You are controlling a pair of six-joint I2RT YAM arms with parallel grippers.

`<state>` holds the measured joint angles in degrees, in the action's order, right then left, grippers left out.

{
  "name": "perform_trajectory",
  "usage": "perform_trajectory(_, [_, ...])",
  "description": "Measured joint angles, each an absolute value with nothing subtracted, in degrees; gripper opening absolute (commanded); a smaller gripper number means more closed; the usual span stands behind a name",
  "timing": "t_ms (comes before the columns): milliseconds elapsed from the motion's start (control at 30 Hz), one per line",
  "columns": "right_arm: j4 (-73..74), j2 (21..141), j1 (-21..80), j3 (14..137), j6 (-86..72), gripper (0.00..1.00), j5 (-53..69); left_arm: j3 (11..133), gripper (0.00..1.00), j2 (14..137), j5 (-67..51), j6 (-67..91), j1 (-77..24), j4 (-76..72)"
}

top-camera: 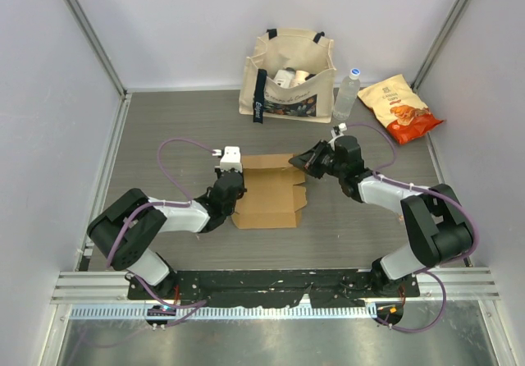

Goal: Fold the paper box

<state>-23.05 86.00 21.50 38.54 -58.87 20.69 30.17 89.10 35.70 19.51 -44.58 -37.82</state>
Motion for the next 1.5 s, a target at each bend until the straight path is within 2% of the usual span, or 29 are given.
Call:
perform_trajectory(133, [-24.5,86.0,21.5,38.0,-58.8,0.02,20.3,30.3,0.0,89.1,35.7,19.6,-44.6,-37.8])
perform_trajectory(167, [-24.9,86.0,21.5,37.8,-58.6,0.14,20.2,30.3,0.0,89.1,35.7,19.6,-44.6,-37.8])
perform_trajectory(200, [-25.0,86.0,21.5,37.6,-58.1,0.34,20.1,30.3,0.0,89.1,35.6,19.6,-44.6,-37.8])
perform_trajectory(300, [-21.7,85.4,21.4,37.6,-53.7,0.45,18.6,30.3,0.0,89.1,35.6,19.5,-44.6,-37.8])
perform_trajectory(367, [-15.9,83.0,21.8,37.6,-48.2,0.45,15.2,30.3,0.0,89.1,35.7,19.5,-44.6,-37.8])
perform_trajectory(467, [-8.4,75.4,22.2,37.0,-39.4,0.42,9.6,30.3,0.0,89.1,35.9,19.6,-44.6,-37.6])
perform_trajectory(533, [-6.3,70.6,22.3,36.1,-34.9,0.36,6.7,30.3,0.0,89.1,35.9,19.6,-44.6,-37.6])
perform_trajectory(600, [-5.9,68.0,22.4,34.8,-31.4,0.26,5.0,30.3,0.0,89.1,35.9,19.7,-44.6,-37.5])
perform_trajectory(700, [-6.3,69.0,23.2,32.9,-28.7,0.16,3.6,30.3,0.0,89.1,35.9,20.2,-44.6,-37.4])
perform_trajectory(867, [-6.4,75.8,28.8,32.1,-25.3,0.07,-3.1,30.3,0.0,89.1,35.9,20.6,-44.6,-37.4])
perform_trajectory(1133, [-8.8,82.0,33.0,32.6,-22.1,0.06,-13.3,30.3,0.0,89.1,35.9,20.6,-44.6,-37.4])
perform_trajectory(1500, [-14.3,86.7,34.3,33.6,-21.3,0.06,-13.2,30.3,0.0,89.1,35.3,20.8,-44.6,-37.4])
